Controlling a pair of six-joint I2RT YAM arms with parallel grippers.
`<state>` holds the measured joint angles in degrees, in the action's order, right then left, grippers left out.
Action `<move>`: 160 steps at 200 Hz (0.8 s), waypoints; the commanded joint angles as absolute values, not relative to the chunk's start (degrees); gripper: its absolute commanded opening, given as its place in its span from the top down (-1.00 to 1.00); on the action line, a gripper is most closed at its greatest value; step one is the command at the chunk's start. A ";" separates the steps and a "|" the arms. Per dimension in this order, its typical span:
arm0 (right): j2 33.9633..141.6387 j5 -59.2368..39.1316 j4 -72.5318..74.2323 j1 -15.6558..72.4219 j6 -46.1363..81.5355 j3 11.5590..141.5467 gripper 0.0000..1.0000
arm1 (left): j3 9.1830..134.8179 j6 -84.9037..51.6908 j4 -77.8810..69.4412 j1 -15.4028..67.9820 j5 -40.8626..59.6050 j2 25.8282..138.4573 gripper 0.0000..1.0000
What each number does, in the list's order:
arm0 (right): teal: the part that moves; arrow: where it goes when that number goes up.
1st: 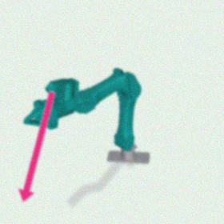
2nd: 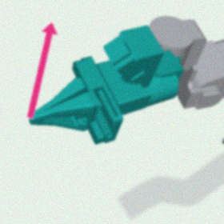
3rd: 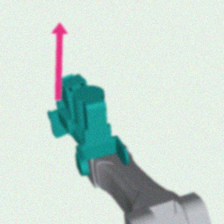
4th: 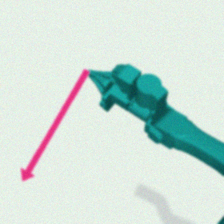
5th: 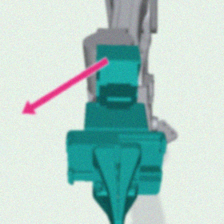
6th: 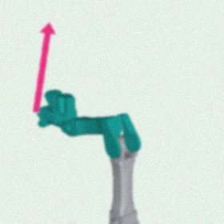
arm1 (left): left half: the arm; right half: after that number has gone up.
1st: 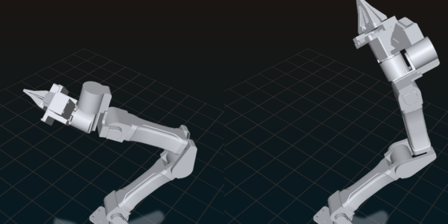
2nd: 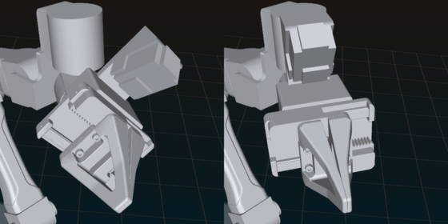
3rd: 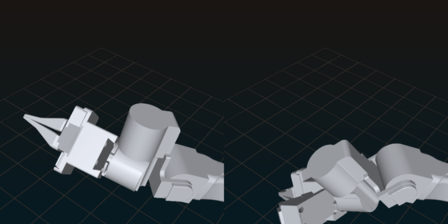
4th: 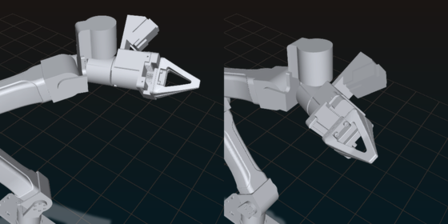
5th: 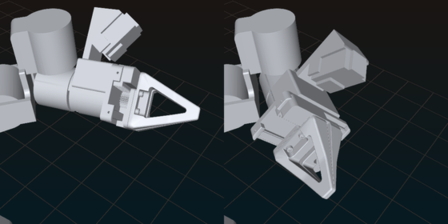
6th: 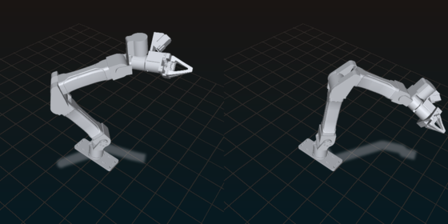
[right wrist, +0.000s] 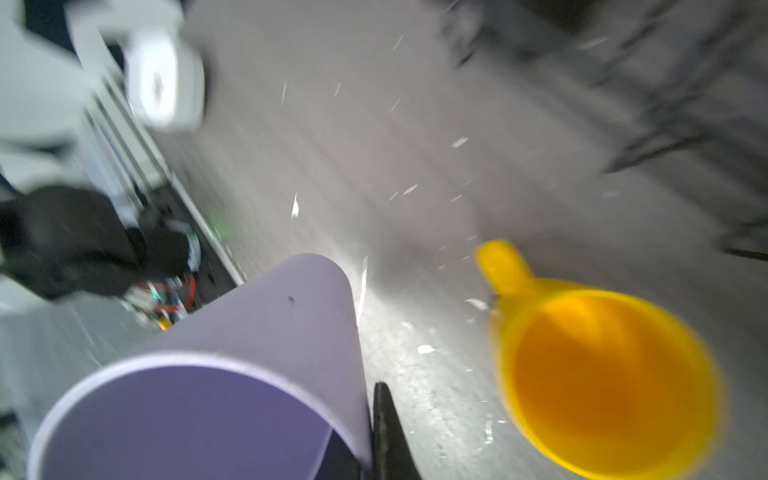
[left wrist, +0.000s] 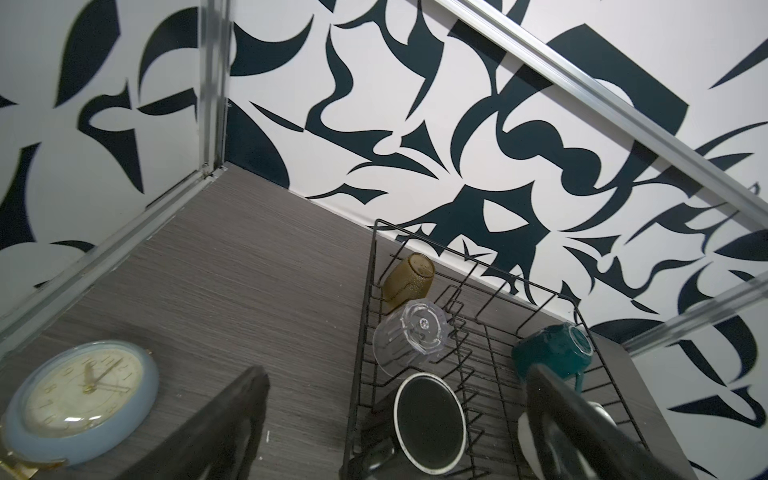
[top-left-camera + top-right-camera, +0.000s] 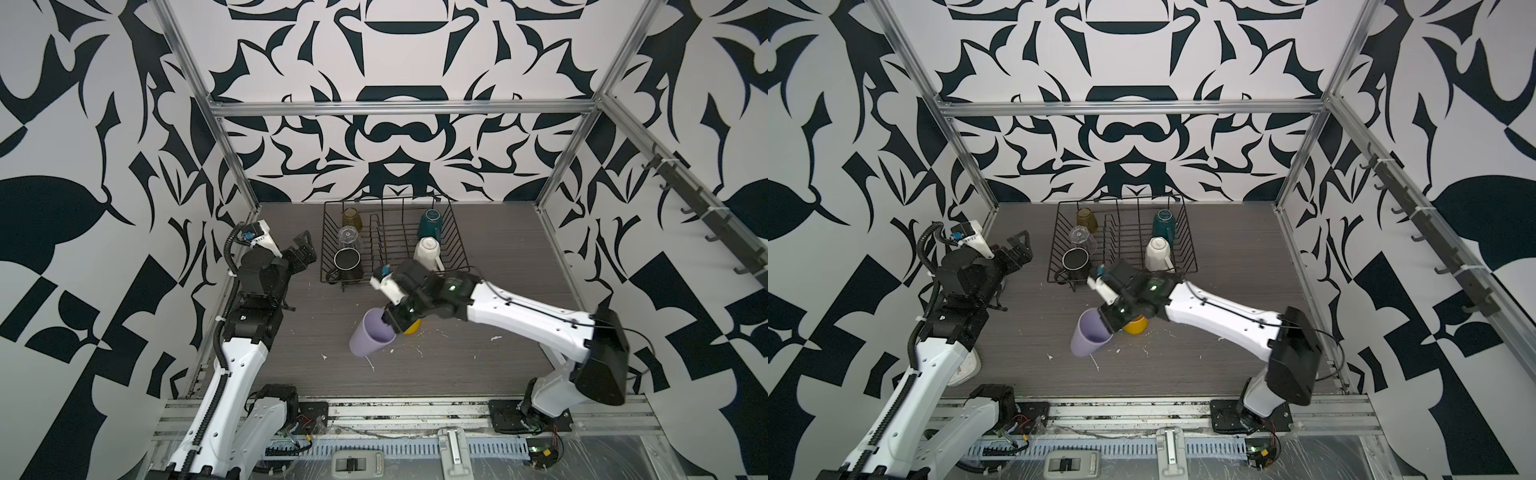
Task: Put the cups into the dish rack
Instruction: 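Lift the lavender cup and carry it above the rack with the right gripper, then grasp the lavender cup base with the left gripper while the right gripper holds it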
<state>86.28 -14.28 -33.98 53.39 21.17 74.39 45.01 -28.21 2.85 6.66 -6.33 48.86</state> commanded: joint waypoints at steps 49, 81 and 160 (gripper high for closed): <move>72.50 -33.83 -1.03 28.73 41.18 62.29 1.00 | 46.22 -32.00 -8.47 5.98 15.88 52.98 -0.99; 75.00 -40.31 12.74 21.73 52.29 59.38 1.00 | 46.25 -31.56 -13.21 5.98 27.84 56.46 -1.00; 79.92 -50.08 19.62 18.79 56.29 62.01 1.00 | 44.47 -32.47 -29.10 8.86 50.14 61.76 -0.99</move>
